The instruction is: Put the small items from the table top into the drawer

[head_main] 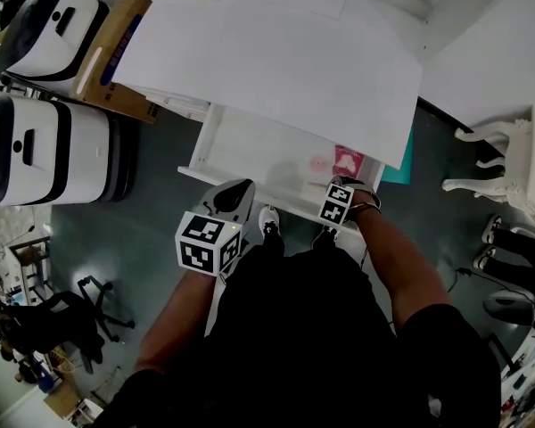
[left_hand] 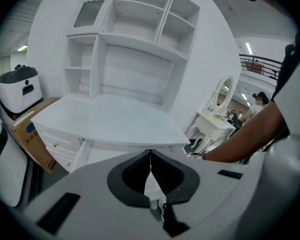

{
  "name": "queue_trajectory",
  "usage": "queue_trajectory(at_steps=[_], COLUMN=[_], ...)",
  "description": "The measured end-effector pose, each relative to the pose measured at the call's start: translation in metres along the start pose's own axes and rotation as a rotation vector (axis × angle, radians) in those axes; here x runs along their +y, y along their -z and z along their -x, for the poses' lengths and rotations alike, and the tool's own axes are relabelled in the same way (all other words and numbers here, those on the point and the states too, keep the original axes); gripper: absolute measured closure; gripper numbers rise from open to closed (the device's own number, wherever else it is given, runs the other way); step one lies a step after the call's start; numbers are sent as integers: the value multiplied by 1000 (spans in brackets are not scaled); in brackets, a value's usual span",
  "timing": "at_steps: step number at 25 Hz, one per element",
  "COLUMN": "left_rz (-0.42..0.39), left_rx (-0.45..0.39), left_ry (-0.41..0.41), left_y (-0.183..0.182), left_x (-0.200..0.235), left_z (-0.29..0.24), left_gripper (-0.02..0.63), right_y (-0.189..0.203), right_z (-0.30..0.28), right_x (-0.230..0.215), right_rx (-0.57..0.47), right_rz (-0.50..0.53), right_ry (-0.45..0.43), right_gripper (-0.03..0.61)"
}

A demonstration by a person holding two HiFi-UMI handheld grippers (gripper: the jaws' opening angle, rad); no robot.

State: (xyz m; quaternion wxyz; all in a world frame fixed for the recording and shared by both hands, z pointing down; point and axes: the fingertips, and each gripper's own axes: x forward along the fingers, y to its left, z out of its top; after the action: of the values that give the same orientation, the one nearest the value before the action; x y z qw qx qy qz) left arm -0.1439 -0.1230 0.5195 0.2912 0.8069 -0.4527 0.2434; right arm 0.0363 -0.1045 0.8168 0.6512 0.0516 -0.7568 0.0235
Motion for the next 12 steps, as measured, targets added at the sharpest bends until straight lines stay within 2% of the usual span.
queue_trajectory(at_steps=[3, 7, 10, 12], left_rz=[-19, -44, -72, -96], left_rx=[-6, -10, -10, -16], left_ry=[28, 66, 105, 135], left_y=[-4, -6, -7, -11], left_x=[0, -2, -6, -8], left_z=[-2, -3, -6, -9], left_gripper=[603, 603, 603, 603], right_y=[-1, -4, -6, -10], right_z=[12, 38, 65, 93], right_x=[-3, -9, -16, -25], right_rx=[-32, -98, -171, -258], right_rz=[-58, -191, -340, -480], right_ry=[28, 83, 146, 205], right_gripper=[532, 532, 532, 532])
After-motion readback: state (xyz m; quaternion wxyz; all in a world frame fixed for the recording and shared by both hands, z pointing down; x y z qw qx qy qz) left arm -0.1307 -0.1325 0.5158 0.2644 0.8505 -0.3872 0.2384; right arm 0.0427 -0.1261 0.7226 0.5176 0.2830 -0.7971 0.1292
